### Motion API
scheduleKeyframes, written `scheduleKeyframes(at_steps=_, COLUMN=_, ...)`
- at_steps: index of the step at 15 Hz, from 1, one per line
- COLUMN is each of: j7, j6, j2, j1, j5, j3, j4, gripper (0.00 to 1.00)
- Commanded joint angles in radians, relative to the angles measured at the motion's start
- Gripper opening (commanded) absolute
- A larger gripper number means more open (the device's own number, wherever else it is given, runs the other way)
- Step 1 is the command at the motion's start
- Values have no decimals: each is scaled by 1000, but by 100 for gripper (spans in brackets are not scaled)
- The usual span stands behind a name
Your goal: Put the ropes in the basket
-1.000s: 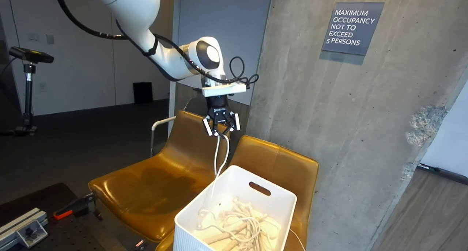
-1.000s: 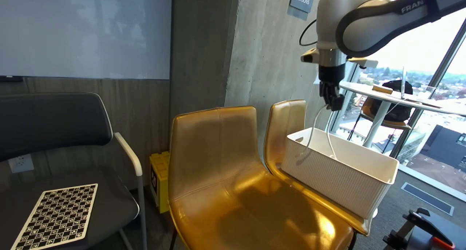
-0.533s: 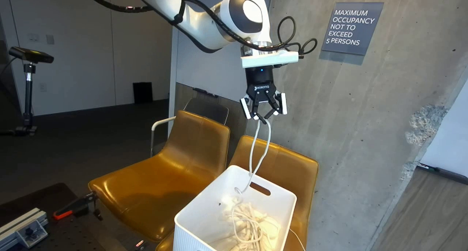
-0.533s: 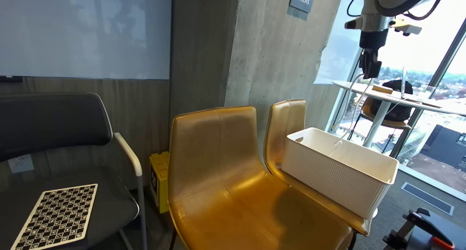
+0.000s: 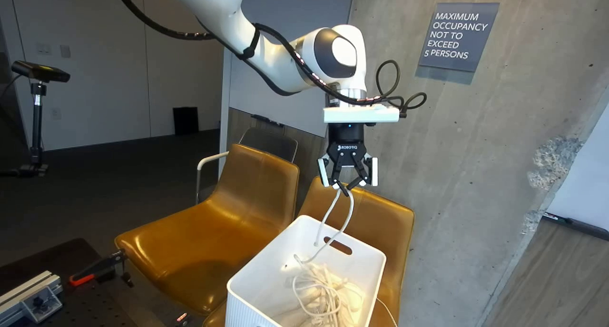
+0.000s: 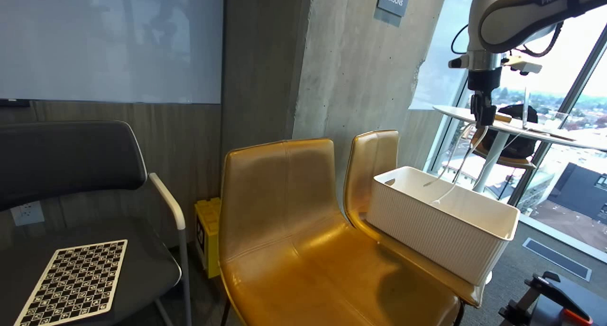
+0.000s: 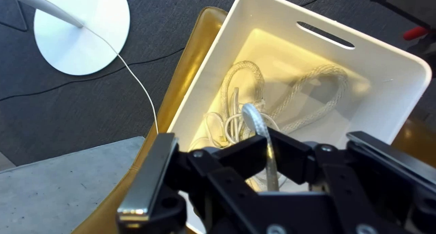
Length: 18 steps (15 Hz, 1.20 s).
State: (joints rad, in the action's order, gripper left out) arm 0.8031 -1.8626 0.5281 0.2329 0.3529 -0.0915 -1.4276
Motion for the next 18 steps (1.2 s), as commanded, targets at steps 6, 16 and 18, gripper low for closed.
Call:
scheduleKeyframes(at_steps=6, j7=36, j6=62, j2=-12, j1=9, j5=-82, j3=16, j4=-10, gripper=67)
scheduleKeyframes(at_steps=16, j7=169, j6=248, j2=-62, j1=-69, j5=-172, j3=100, j4=-56, gripper=100)
scheduleKeyframes(at_steps=18, j7=88, j6=257, j2=-58, j1=-144, j5=-155, j3=126, j4=-76, gripper=100)
